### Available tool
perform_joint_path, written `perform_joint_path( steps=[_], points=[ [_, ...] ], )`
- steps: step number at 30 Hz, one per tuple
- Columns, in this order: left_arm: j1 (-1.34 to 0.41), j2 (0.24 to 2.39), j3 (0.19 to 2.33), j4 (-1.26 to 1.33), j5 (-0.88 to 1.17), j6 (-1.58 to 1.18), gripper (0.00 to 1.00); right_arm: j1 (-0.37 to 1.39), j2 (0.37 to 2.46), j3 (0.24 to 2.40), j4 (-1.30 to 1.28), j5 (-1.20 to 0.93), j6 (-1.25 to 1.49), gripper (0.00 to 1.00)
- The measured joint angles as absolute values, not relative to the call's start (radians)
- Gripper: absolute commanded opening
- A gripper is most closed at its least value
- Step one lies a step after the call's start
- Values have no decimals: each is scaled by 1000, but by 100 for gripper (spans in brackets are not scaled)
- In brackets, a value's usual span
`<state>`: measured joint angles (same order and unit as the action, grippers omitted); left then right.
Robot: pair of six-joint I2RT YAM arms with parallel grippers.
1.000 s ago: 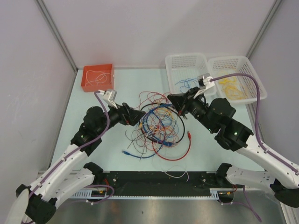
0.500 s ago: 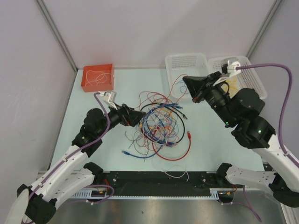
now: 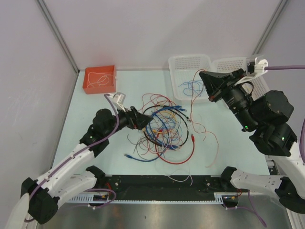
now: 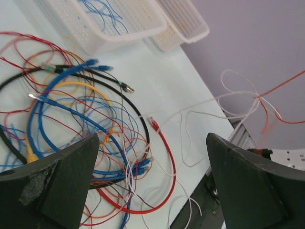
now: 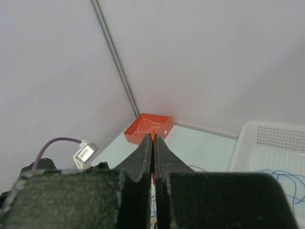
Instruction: Untangle the cables
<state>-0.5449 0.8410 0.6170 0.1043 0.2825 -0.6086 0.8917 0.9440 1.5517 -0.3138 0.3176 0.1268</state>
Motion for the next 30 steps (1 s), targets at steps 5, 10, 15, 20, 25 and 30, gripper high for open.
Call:
perform_joint_path(
  steps=[5,10,15,20,25,30],
  points=[
    [-685,947,617,165,291,-596,99,892,955,1546,-331,316,130,0],
    [-849,1028,609,266,269,-543,100,892,960,1537,-343,312,131,0],
    [-908,1086,582,397,232,-495,99,892,959,1537,-343,304,141,0],
    [-915,1166,582,458,127,-458,94,896,958,1537,-357,293,158,0],
    [-914,1238,595,477,51,-424,47,900,948,1537,-395,291,165,0],
    [-915,1302,640,481,67,-398,0,902,930,1537,-400,292,165,0]
  ],
)
